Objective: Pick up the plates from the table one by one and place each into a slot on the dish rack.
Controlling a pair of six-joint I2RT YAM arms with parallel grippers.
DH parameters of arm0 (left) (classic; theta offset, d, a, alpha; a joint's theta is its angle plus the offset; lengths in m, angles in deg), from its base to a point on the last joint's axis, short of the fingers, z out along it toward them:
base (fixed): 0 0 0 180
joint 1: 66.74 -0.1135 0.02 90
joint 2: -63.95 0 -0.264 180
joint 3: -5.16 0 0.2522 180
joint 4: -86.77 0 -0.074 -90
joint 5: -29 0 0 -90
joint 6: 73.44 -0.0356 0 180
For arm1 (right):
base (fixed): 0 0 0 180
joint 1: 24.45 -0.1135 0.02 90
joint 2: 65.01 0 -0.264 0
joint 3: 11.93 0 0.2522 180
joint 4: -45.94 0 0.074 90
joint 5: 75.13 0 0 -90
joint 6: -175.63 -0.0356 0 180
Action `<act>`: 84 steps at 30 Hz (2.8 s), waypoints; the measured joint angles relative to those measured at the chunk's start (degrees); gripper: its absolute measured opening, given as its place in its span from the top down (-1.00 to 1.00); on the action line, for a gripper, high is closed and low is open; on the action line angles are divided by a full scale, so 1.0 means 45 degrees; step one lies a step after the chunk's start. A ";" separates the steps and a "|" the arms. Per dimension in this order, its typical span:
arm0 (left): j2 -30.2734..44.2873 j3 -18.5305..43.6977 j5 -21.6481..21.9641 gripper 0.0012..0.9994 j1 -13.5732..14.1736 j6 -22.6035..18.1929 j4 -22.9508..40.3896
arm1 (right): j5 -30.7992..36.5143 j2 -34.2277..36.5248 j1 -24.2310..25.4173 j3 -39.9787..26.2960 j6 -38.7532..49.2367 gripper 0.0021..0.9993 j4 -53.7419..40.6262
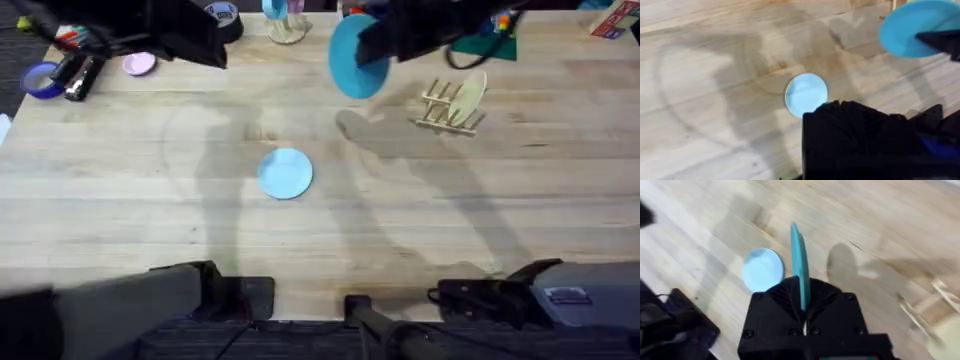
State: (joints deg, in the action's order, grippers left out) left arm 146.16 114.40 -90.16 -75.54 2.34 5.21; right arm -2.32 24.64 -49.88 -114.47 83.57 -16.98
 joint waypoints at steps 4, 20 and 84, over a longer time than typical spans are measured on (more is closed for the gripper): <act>-0.1288 0.0000 0.0252 0.92 0.0002 0.0002 0.0618 | 0.1172 -0.1273 0.0000 0.0000 0.0207 0.95 -0.1018; -0.3119 0.0000 0.2822 0.92 0.0002 0.0644 0.1764 | 0.6440 -0.4286 0.0000 0.0000 -0.0940 0.95 -0.3819; -0.3119 0.0010 0.3774 -0.99 0.0002 0.1119 0.2702 | 0.9632 -0.4756 0.0136 0.0000 -0.7509 0.94 -0.3954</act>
State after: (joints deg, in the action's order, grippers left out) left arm 132.13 114.44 -73.18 -75.54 7.37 17.37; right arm 41.02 3.24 -49.26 -114.47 49.78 -34.78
